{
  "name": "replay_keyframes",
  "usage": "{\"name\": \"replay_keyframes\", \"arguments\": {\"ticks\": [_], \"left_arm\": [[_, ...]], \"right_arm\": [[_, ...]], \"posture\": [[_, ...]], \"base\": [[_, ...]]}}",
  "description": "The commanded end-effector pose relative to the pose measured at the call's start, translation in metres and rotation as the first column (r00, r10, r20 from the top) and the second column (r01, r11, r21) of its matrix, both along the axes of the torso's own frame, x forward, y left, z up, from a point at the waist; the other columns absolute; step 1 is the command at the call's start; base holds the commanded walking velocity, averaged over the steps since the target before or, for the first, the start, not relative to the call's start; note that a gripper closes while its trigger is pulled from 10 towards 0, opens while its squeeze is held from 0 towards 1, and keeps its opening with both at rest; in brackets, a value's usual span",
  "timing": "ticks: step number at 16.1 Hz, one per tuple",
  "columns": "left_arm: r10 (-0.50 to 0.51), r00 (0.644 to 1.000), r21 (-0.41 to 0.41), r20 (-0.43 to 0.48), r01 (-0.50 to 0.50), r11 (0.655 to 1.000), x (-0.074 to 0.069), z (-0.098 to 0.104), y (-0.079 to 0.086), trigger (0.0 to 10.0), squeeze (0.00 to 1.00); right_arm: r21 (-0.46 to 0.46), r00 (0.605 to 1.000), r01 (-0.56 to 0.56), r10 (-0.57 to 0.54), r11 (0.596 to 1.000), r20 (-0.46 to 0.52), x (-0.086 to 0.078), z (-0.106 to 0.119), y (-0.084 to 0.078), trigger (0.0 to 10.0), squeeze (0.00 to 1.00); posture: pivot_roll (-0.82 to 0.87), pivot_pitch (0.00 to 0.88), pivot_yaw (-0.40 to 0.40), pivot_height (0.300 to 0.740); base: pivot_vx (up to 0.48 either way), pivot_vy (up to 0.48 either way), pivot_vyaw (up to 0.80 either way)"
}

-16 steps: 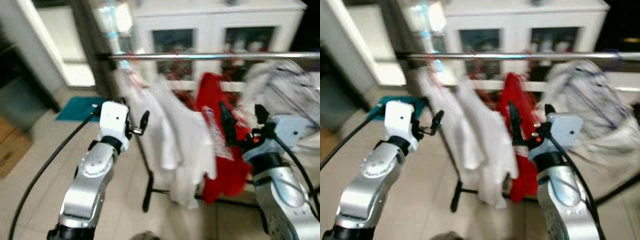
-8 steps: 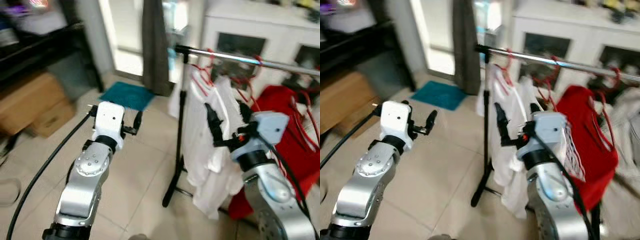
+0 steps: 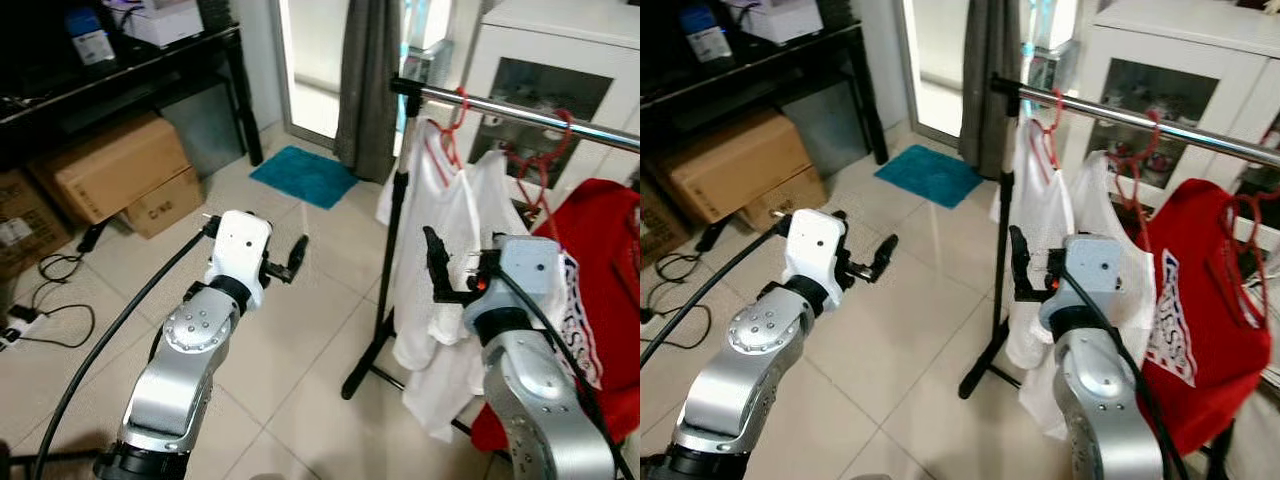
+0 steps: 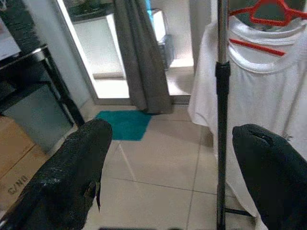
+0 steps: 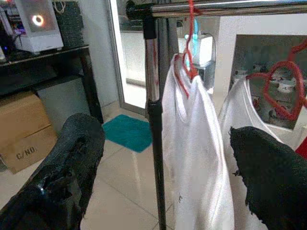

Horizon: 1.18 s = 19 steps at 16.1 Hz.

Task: Hang hanger

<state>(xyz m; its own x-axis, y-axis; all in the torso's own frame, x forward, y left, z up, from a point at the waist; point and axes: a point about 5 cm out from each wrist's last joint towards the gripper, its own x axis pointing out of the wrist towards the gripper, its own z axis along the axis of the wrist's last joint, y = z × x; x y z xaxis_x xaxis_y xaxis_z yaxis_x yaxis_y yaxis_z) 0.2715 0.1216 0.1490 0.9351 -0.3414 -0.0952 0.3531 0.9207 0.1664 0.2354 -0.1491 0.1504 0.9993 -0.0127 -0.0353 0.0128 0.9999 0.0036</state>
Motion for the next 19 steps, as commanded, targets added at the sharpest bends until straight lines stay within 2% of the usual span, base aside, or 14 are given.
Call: {"name": "replay_keyframes", "arguments": {"ticks": [1, 3, 9, 12, 15, 19], "left_arm": [[-0.014, 1.000, 0.009, -0.009, 0.014, 1.000, 0.000, -0.003, 0.001, 10.0, 0.68], [-0.024, 1.000, 0.012, -0.005, 0.024, 1.000, 0.001, -0.002, 0.002, 10.0, 0.68], [-0.018, 1.000, 0.007, -0.014, 0.018, 1.000, -0.002, -0.003, 0.004, 10.0, 0.67], [-0.021, 1.000, 0.005, -0.013, 0.021, 1.000, -0.002, -0.003, 0.002, 10.0, 0.68], [-0.017, 1.000, 0.005, -0.008, 0.017, 1.000, -0.002, -0.002, 0.003, 10.0, 0.67], [-0.025, 1.000, 0.024, -0.007, 0.025, 0.999, -0.002, -0.002, 0.003, 10.0, 0.67]], "right_arm": [[-0.015, 1.000, -0.005, 0.005, 1.000, -0.019, 0.003, -0.002, 0.003, 10.0, 0.00], [-0.016, 1.000, -0.010, 0.010, 1.000, -0.026, 0.005, -0.003, 0.006, 10.0, 0.00], [-0.072, 1.000, 0.007, -0.007, 0.997, 0.005, 0.012, 0.003, 0.007, 10.0, 0.00], [-0.037, 1.000, -0.019, 0.019, 0.999, -0.005, 0.015, 0.005, 0.011, 10.0, 0.00], [-0.031, 0.999, -0.041, 0.041, 0.999, -0.007, 0.019, 0.010, 0.014, 10.0, 0.00], [-0.016, 1.000, -0.013, 0.012, 1.000, -0.028, 0.029, 0.023, 0.008, 10.0, 0.00]], "posture": [[0.00, 0.000, 0.075, 0.740], [0.00, 0.000, 0.077, 0.740], [0.01, 0.013, 0.071, 0.740], [0.01, 0.017, 0.067, 0.740], [0.01, 0.018, 0.066, 0.740], [0.02, 0.020, 0.070, 0.740]], "base": [[0.000, 0.000, -0.41], [0.247, 0.000, -0.80], [0.277, 0.000, 0.00], [0.301, 0.000, 0.00], [0.304, 0.000, -0.80], [0.294, 0.000, 0.00]]}}
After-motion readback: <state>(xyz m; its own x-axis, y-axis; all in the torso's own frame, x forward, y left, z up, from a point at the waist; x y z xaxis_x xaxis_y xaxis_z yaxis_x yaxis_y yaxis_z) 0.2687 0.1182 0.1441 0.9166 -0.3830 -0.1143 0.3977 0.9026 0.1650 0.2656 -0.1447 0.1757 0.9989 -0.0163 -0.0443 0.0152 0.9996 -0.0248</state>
